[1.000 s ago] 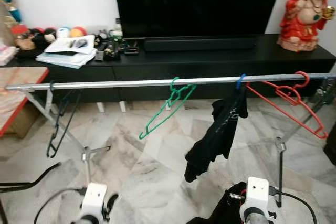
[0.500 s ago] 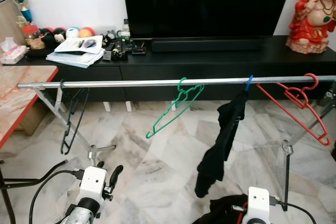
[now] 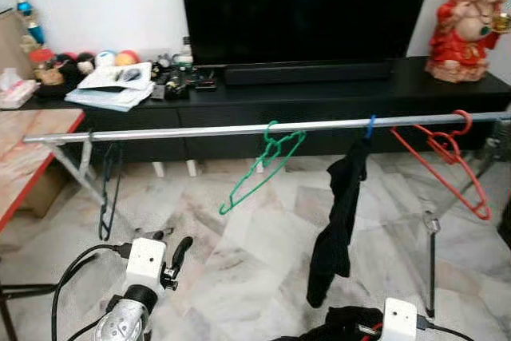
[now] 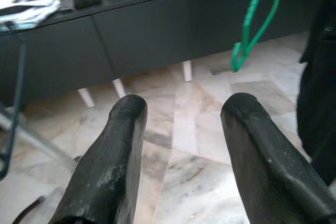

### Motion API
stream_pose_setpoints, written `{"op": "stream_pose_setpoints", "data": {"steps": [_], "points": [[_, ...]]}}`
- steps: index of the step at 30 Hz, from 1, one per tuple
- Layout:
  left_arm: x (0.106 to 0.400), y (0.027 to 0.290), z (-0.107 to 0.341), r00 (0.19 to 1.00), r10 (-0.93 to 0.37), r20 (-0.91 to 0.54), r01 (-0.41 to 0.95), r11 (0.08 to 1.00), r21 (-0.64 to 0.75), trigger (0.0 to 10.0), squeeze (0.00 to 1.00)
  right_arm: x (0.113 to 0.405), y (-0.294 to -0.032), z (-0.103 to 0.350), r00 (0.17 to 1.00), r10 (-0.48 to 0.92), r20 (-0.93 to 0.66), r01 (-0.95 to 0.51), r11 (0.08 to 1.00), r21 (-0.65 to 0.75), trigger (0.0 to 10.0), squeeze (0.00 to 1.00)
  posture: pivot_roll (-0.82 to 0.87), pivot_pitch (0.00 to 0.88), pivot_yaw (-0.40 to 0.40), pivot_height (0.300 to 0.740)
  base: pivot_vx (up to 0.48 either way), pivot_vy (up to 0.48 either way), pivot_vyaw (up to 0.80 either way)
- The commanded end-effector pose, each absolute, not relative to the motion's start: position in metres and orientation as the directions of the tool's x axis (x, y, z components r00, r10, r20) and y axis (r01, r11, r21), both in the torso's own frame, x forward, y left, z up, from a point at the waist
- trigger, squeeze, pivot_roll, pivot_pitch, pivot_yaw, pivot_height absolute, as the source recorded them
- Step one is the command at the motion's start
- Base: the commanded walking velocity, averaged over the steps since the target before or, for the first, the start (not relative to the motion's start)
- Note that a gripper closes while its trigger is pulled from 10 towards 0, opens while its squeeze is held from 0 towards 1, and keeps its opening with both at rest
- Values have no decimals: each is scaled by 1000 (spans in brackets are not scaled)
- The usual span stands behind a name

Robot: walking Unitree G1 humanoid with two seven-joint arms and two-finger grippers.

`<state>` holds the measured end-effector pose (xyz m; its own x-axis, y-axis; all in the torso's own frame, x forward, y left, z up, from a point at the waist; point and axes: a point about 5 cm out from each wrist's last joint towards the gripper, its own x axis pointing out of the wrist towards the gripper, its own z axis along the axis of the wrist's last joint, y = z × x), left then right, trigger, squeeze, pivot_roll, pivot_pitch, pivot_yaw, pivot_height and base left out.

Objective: Hang hanger

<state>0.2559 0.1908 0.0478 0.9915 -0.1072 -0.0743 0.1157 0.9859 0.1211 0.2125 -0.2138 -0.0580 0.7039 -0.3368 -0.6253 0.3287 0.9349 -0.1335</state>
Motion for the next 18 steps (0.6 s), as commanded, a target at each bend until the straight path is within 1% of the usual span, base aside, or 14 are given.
{"op": "stream_pose_setpoints", "data": {"steps": [1,7,8,11,14,18], "points": [[257,189,49,990,-113,-79,121,987,107,10000,0,218,-217,-54,712,-351,-609,349,929,-127,10000,0,58,0,54,740,0,0,-769],[257,189,49,991,-105,-81,113,989,96,10000,0,229,-223,-43,753,-378,-538,367,921,-133,10000,0,62,6,51,740,0,0,-771],[257,188,49,991,-105,-85,113,990,90,10000,0,235,-224,-37,778,-386,-496,384,916,-111,10000,0,61,8,52,740,0,0,-763],[257,188,47,990,-105,-97,113,990,85,10000,0,242,-223,-29,808,-387,-444,396,915,-77,10000,0,56,12,56,740,0,395,-760],[257,186,47,989,-112,-94,120,989,87,10000,0,244,-221,-28,812,-383,-440,393,917,-71,10000,0,55,13,56,740,0,412,-744],[258,184,48,989,-123,-85,131,987,95,10000,0,244,-217,-29,815,-373,-443,384,921,-70,10000,0,62,18,58,740,0,0,-731]]}}
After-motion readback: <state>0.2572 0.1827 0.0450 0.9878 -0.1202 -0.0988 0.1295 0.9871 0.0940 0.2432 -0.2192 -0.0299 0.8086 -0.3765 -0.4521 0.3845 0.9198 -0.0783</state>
